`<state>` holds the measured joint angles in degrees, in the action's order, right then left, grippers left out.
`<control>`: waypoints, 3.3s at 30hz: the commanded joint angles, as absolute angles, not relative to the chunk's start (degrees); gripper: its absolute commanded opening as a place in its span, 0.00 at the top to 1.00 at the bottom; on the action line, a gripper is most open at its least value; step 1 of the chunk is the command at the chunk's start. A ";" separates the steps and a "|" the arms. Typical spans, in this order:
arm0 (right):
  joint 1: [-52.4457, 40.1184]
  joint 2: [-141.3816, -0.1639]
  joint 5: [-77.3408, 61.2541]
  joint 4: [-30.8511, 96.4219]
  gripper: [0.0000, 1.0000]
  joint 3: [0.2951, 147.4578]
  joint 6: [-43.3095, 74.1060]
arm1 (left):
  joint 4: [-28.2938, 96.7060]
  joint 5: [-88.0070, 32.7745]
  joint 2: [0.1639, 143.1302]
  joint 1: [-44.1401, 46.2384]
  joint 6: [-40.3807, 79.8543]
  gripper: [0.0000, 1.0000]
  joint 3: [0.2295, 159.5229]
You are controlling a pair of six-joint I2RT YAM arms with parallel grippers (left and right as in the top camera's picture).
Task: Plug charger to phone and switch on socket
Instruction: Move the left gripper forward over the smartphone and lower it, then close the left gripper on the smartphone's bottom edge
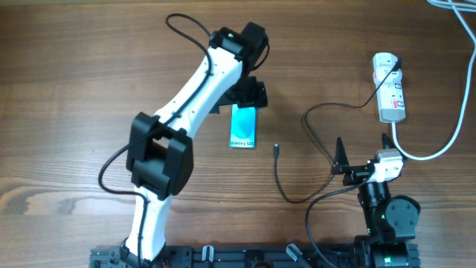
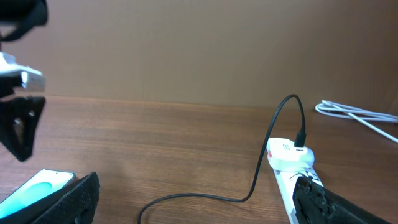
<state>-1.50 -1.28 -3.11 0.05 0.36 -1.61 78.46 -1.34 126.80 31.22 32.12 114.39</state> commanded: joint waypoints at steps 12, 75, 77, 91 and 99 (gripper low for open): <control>-1.26 -1.02 -2.61 -0.08 0.00 0.30 -1.50 | 74.72 -1.04 135.52 32.40 27.22 0.00 115.28; -1.26 -1.02 -2.61 -0.08 0.00 0.30 -1.48 | 64.88 -3.14 135.81 32.40 24.45 0.26 102.30; -1.26 -1.02 -2.61 -0.10 0.00 0.30 -1.50 | 64.88 -3.14 135.81 32.40 24.47 0.29 102.30; -1.26 -1.02 -2.59 -0.08 0.00 0.30 -1.45 | 68.90 -5.61 130.17 32.36 25.93 0.30 104.07; -1.26 -1.02 -2.61 -0.08 0.00 0.30 -1.45 | 71.88 -14.66 120.70 32.23 25.96 0.30 104.66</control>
<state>-1.50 -1.28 -3.11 0.05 0.36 -1.58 70.83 -7.70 127.57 32.51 25.61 104.51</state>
